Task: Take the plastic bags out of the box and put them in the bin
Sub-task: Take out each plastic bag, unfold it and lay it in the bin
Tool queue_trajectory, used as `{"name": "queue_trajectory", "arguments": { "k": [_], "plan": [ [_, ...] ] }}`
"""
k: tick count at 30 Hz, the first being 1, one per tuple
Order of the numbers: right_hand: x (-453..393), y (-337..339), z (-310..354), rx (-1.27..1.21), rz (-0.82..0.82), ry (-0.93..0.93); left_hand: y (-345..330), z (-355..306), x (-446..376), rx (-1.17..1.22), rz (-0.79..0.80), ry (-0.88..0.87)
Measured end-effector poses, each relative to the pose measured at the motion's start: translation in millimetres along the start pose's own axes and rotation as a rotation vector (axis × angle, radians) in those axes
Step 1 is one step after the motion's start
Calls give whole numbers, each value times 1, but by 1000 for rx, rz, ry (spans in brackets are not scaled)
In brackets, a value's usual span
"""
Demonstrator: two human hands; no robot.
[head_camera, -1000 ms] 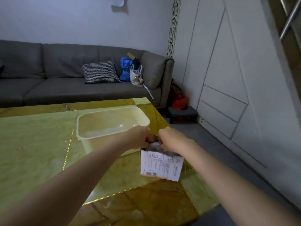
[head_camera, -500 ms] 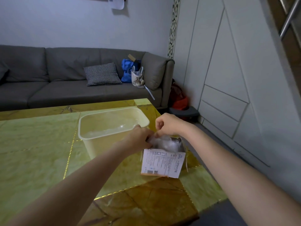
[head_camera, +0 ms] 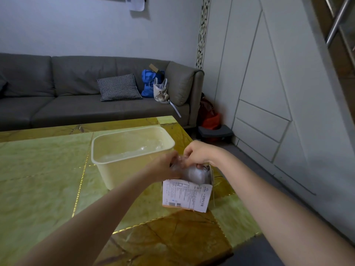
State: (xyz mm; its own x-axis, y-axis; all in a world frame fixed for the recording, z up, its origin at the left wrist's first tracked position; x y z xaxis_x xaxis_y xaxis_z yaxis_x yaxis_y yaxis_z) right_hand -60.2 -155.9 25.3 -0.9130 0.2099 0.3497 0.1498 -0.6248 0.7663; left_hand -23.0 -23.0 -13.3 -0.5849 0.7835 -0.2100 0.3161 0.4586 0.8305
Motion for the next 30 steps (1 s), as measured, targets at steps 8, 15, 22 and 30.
{"name": "queue_trajectory", "arguments": {
  "k": [8,15,22,30],
  "plan": [
    [24,36,31,-903,141,387,-22,5,2,-183,42,93],
    [29,57,42,-1117,6,305,35,-3,12,567,-138,47],
    [18,42,43,-1159,-149,274,81,-1,25,679,-212,92],
    [21,37,63,-1242,-137,404,99,-4,28,651,-161,121]
  ]
}}
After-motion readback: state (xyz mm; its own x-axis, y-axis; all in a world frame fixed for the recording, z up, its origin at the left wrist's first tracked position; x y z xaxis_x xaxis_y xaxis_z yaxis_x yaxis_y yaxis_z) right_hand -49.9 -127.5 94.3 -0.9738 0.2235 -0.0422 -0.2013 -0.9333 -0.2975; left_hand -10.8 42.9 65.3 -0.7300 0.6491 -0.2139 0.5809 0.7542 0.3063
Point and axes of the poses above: each hand's wrist, its own x-axis away from the middle knuckle, its own y-axis out of the back of the hand, z = x × y, the point moved 1 cm from there along -x, towards the middle knuckle, and after that the axes turned 9 degrees about -y, right-handed, at the moved point
